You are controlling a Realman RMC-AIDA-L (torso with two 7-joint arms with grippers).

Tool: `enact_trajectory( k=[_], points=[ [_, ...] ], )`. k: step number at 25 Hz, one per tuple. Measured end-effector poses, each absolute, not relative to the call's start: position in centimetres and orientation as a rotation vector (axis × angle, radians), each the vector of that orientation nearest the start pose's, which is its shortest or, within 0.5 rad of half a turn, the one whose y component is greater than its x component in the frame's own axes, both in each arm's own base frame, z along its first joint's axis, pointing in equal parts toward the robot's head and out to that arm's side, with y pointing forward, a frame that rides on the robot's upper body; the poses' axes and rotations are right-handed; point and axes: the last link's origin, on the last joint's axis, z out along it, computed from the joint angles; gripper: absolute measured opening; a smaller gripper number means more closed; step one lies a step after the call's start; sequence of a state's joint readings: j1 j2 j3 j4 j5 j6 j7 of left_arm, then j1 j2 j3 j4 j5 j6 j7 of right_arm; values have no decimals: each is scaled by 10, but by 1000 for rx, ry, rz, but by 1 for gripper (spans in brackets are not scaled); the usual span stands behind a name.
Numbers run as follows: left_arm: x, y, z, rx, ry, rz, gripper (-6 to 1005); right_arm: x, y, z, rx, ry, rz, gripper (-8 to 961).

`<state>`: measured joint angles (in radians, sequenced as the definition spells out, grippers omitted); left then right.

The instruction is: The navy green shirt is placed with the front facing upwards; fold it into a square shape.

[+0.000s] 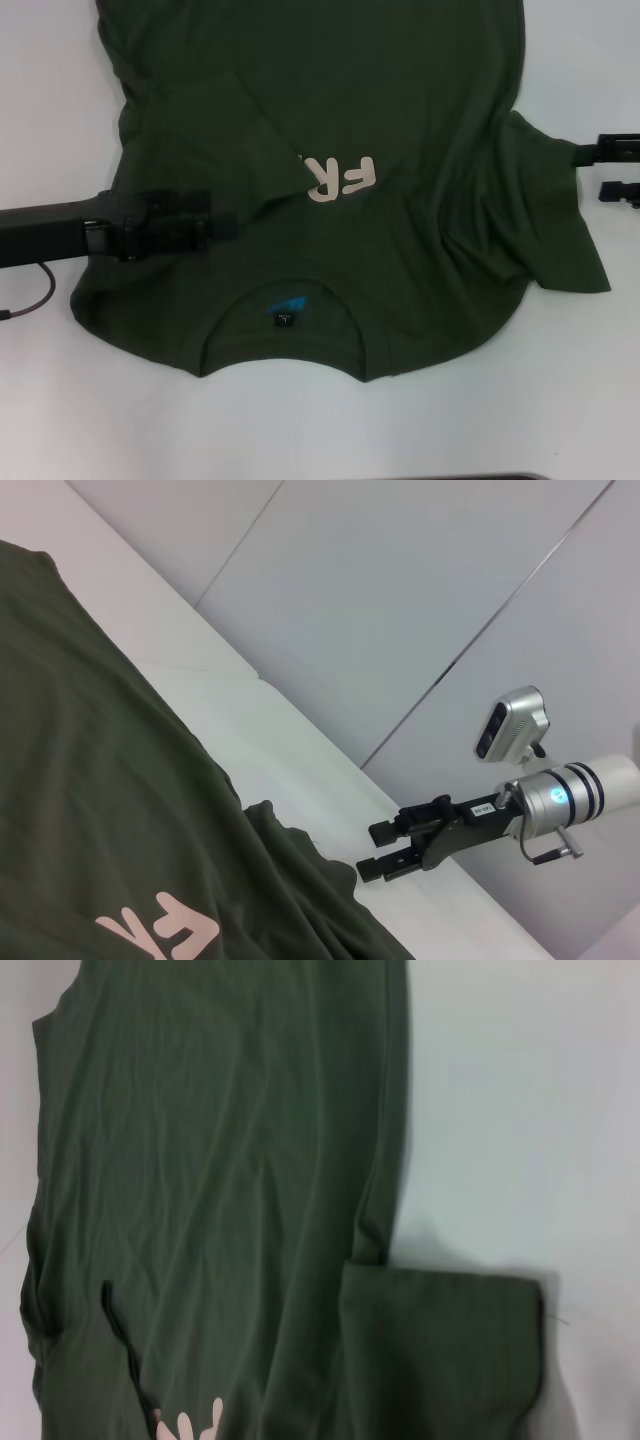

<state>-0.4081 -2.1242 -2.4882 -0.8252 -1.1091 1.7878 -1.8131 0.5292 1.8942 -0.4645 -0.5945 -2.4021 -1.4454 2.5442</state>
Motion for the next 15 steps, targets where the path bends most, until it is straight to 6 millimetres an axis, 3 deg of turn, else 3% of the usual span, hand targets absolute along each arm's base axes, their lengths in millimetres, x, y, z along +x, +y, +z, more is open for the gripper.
enact_trajectory(
  k=[15],
  points=[
    [-267, 284, 14, -2711, -1205, -849, 843, 349, 348, 55, -1813, 2119, 429, 780]
  ],
)
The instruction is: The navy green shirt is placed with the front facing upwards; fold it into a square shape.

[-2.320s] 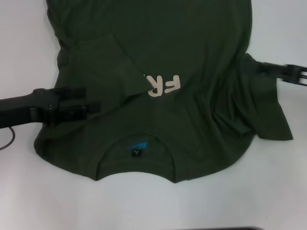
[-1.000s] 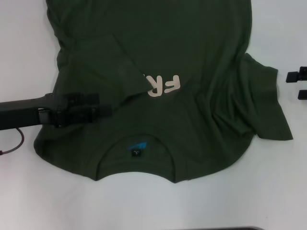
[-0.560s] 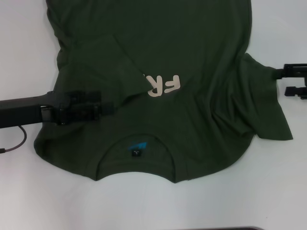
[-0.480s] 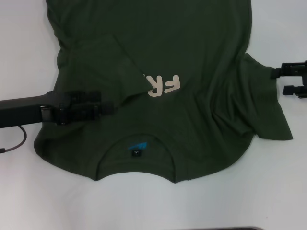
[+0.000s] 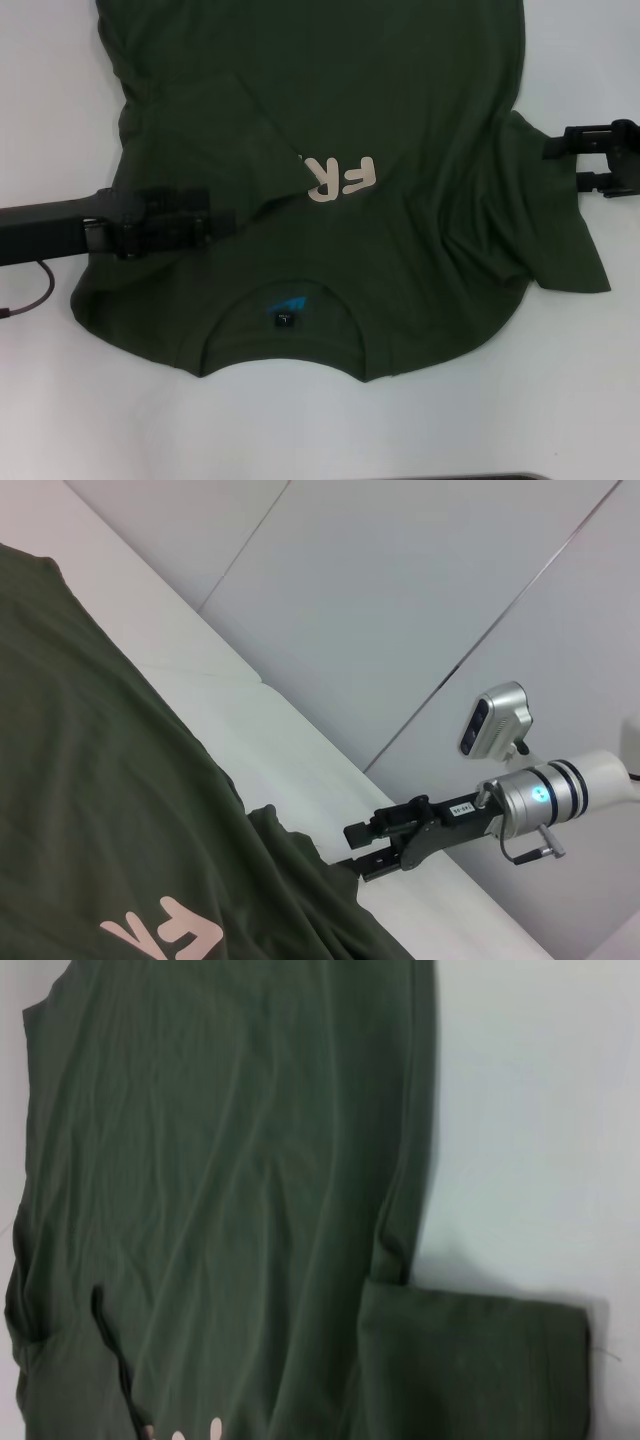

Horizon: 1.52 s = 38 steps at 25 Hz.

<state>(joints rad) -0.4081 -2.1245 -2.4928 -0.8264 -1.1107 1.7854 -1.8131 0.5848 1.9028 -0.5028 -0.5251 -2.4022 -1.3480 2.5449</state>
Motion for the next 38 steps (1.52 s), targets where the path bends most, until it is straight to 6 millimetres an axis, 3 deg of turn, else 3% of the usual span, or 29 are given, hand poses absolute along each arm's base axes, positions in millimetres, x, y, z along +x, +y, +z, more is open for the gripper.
enact_trajectory(
  k=[20, 36, 38],
  points=[
    [-263, 288, 13, -2719, -1186, -853, 844, 339, 354, 44, -1865, 2116, 411, 760],
    [-260, 290, 13, -2723, -1174, -863, 843, 334, 357, 45, -1902, 2106, 369, 101],
    [-260, 290, 13, -2723, -1174, -863, 843, 334, 357, 46, -1902, 2106, 366, 82]
  ],
)
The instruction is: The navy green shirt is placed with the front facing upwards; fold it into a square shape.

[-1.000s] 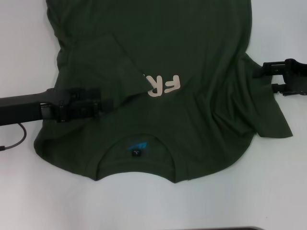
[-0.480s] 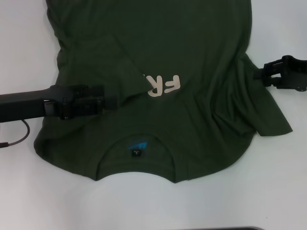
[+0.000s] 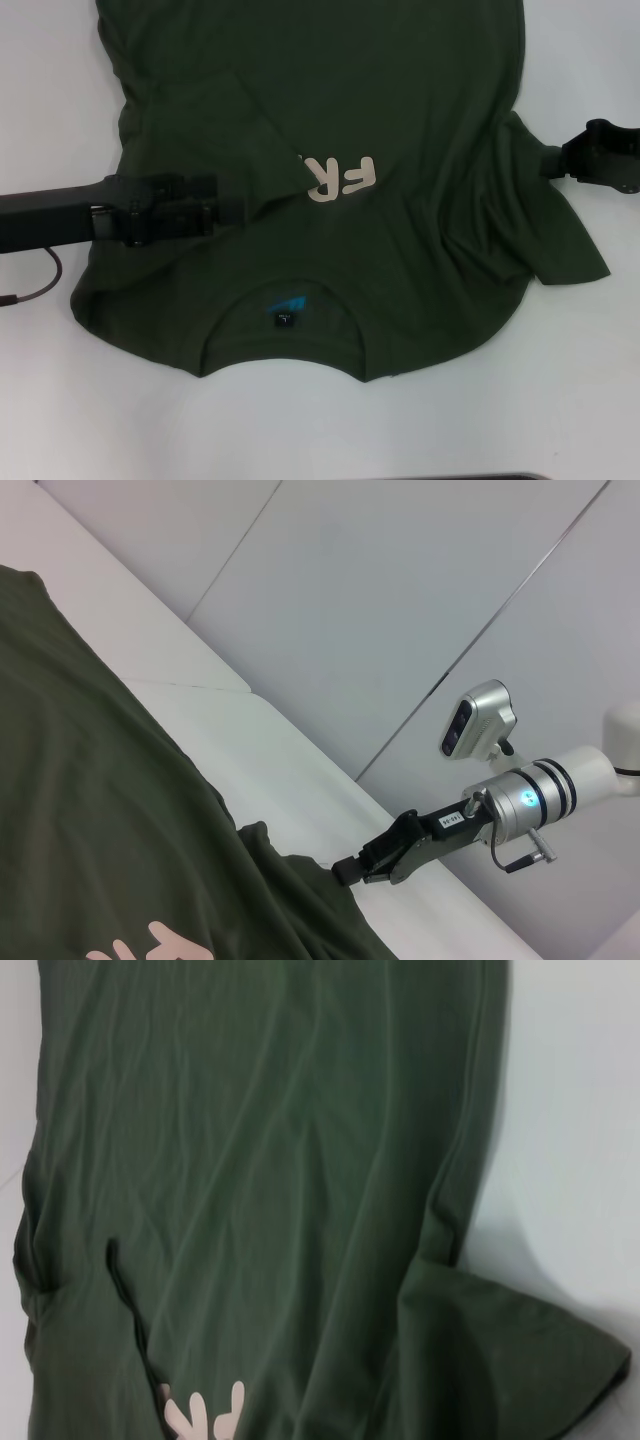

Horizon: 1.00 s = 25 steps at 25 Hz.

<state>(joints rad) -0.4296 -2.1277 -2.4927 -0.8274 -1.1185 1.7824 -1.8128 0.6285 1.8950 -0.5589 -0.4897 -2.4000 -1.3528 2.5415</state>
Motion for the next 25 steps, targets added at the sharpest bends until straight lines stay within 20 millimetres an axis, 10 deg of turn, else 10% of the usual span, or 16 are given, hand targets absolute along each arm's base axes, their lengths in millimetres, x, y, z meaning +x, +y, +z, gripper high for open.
enact_trajectory(
  k=[25],
  points=[
    [-263, 292, 20, -2678, -1180, -884, 843, 313, 342, 106, -2021, 2060, 498, 24]
  ],
)
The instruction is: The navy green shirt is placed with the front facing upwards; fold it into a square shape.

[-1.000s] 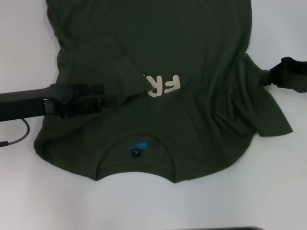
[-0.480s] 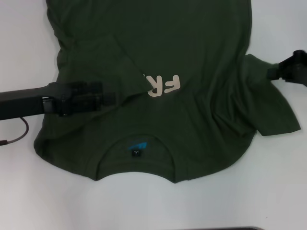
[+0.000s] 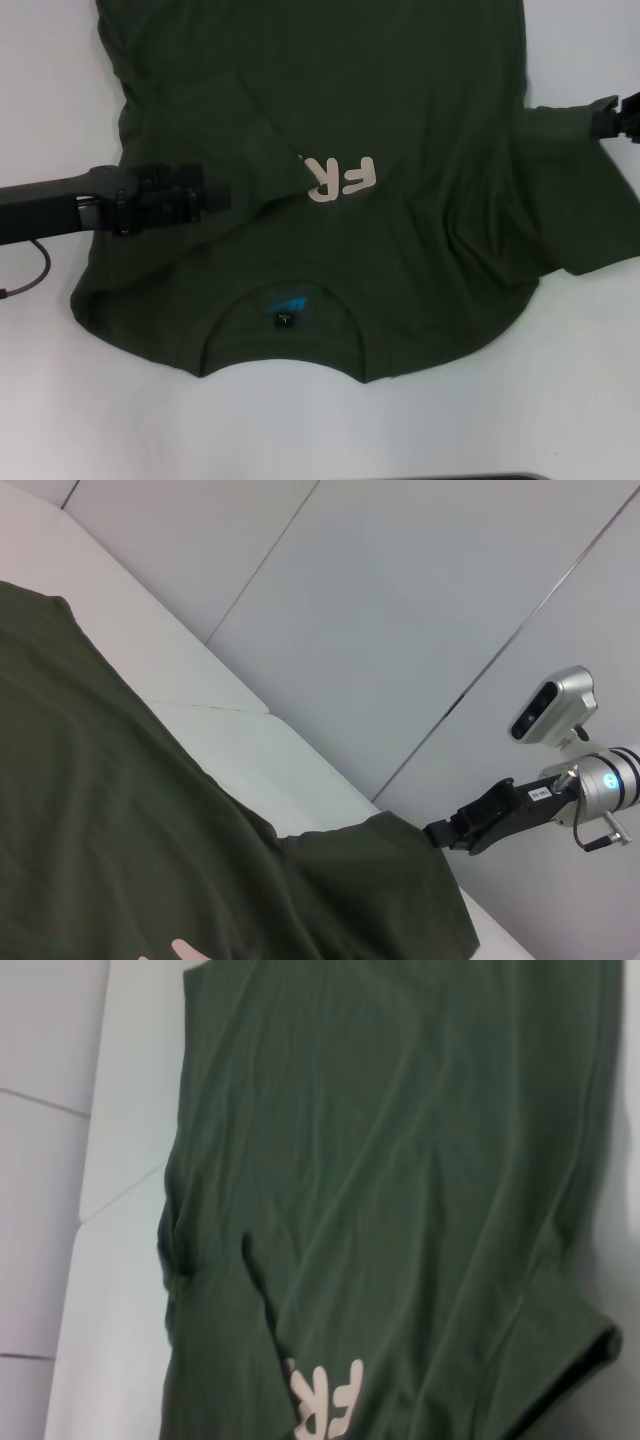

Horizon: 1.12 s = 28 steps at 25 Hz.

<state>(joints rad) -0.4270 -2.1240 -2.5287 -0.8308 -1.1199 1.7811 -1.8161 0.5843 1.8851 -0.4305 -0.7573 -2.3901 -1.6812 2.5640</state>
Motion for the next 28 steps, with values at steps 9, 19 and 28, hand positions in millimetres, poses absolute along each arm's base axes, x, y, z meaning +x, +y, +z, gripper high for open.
enact_trajectory(
  k=[9, 19, 28],
  points=[
    [-263, 292, 20, -2671, -1193, -885, 844, 323, 335, 131, -1932, 2044, 551, 38],
    [-262, 292, 19, -2677, -1192, -892, 843, 336, 322, 151, -1839, 2037, 583, 54],
    [-262, 293, 20, -2673, -1189, -892, 843, 319, 323, 135, -1944, 2067, 597, 68]
  ],
)
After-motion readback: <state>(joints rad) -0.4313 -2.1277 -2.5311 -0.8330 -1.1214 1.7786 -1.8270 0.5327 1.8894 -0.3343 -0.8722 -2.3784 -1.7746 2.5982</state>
